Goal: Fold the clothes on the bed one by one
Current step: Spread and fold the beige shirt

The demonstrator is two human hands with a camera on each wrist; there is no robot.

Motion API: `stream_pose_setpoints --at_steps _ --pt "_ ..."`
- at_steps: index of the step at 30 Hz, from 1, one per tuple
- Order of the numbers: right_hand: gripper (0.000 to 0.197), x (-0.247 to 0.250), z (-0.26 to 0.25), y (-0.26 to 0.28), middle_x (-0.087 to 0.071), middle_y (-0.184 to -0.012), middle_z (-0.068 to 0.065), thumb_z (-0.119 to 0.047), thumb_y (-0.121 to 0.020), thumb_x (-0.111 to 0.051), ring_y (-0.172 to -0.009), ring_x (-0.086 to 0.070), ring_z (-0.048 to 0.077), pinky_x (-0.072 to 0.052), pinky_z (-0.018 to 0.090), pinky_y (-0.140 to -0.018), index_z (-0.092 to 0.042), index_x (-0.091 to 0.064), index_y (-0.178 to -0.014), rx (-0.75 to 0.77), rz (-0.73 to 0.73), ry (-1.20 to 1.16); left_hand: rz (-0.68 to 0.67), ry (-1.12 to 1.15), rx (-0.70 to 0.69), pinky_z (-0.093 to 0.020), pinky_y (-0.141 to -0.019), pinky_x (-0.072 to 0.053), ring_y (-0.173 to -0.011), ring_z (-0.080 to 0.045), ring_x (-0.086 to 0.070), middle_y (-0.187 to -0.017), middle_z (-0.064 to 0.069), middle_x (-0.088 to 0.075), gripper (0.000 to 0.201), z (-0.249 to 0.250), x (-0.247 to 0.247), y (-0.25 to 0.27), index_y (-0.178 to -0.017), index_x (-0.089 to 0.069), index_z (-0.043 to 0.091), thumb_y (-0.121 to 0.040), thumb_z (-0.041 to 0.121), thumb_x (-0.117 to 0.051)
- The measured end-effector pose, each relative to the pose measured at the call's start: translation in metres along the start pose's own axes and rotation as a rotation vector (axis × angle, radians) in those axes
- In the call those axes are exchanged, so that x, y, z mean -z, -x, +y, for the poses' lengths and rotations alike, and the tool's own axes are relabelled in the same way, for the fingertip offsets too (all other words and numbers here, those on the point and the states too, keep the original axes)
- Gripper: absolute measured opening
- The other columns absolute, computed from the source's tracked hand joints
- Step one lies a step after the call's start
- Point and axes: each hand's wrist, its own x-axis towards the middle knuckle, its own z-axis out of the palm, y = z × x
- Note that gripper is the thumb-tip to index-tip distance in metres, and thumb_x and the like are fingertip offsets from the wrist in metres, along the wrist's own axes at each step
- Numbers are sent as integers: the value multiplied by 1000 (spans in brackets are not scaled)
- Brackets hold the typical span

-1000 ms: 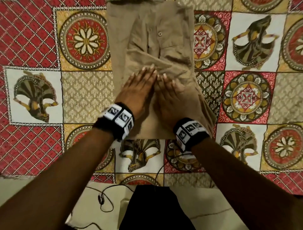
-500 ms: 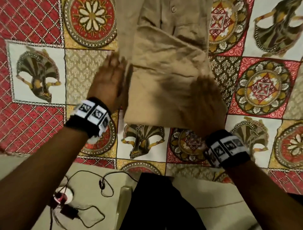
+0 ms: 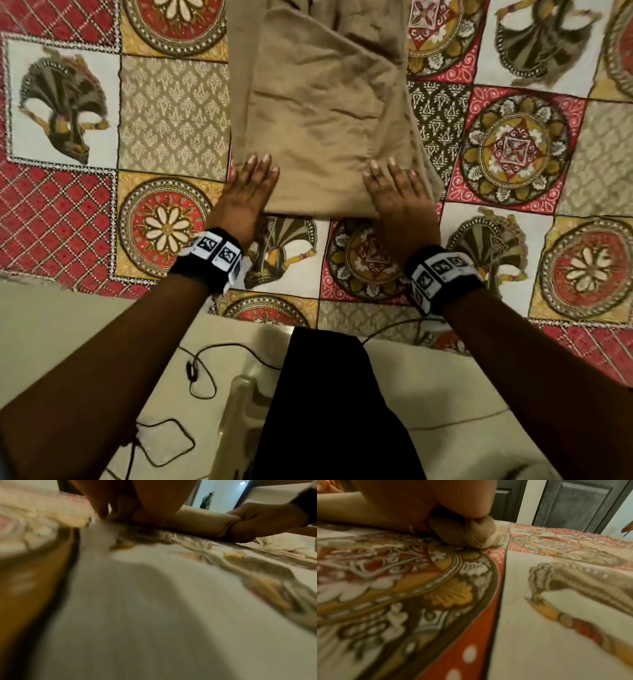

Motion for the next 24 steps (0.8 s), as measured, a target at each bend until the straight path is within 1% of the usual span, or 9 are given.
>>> stream_pose_setpoints --at_steps 3,6,8,11,14,16,19,22,24 --pt "70 12 3 15 -40 -158 13 -41 -91 -27 -146 -35 40 -31 60 -117 -8 -43 -152 63 -89 2 2 59 -33 -39 -122 -14 -151 -29 -11 -164 -11 -15 99 0 11 7 -155 -24 8 -70 -19 -67" --pt "60 27 -1 37 -47 -153 14 -31 -93 -40 -141 -43 39 -39 57 -113 -9 -48 -148 88 -131 -23 -80 113 -60 -37 -123 -18 -153 -26 -10 -165 -9 -13 88 20 30 30 -156 -21 11 -80 -22 -49" --pt "57 32 -7 63 -56 -144 17 -27 -88 -50 -131 -54 42 -47 56 -104 -7 -55 -141 149 -148 -50 -160 165 -38 -41 -120 -27 -152 -26 -17 -164 -9 -17 76 37 41 57 -156 -24 13 -89 -14 -47" --pt "52 31 -8 113 -64 -133 19 -30 -86 -51 -115 -65 44 -54 57 -90 -9 -62 -133 200 -203 -103 -210 319 46 -42 -95 -48 -125 -42 -55 -141 -23 -53 55 57 52 103 -144 -40 6 -95 11 -63" --pt "50 31 -14 166 -65 -130 13 -38 -87 -44 -98 -70 41 -58 49 -74 -18 -59 -130 190 -201 -203 -337 398 54 -38 -68 -40 -98 -46 -63 -109 -24 -66 34 69 52 140 -124 -45 4 -95 16 -57" --pt "42 36 -13 188 -57 -133 1 -41 -87 -46 -86 -69 36 -50 34 -61 -24 -58 -123 178 -224 -248 -393 469 7 -37 -69 -39 -93 -41 -63 -100 -20 -66 38 74 50 156 -113 -52 5 -89 35 -50" --pt "45 52 -5 193 -64 -120 -1 -55 -84 -49 -85 -68 34 -43 31 -66 -28 -63 -117 45 -264 -350 -448 687 2 -30 -69 -37 -77 -22 -56 -82 5 -62 44 70 54 167 -91 -57 19 -71 55 -44" --pt "52 82 5 158 -65 -87 -4 -60 -77 -47 -80 -66 30 -48 38 -68 -20 -72 -102 0 -306 -405 -409 1008 138 -33 -72 -41 -74 -20 -53 -78 -4 -61 27 50 67 154 -88 -59 30 -69 50 -58" --pt "47 112 10 115 -65 -78 -2 -57 -78 -51 -71 -64 29 -49 39 -63 -19 -73 -94 55 -273 -415 -323 1048 204 -38 -75 -48 -79 -22 -60 -81 -7 -69 24 32 82 135 -95 -59 25 -77 39 -65"
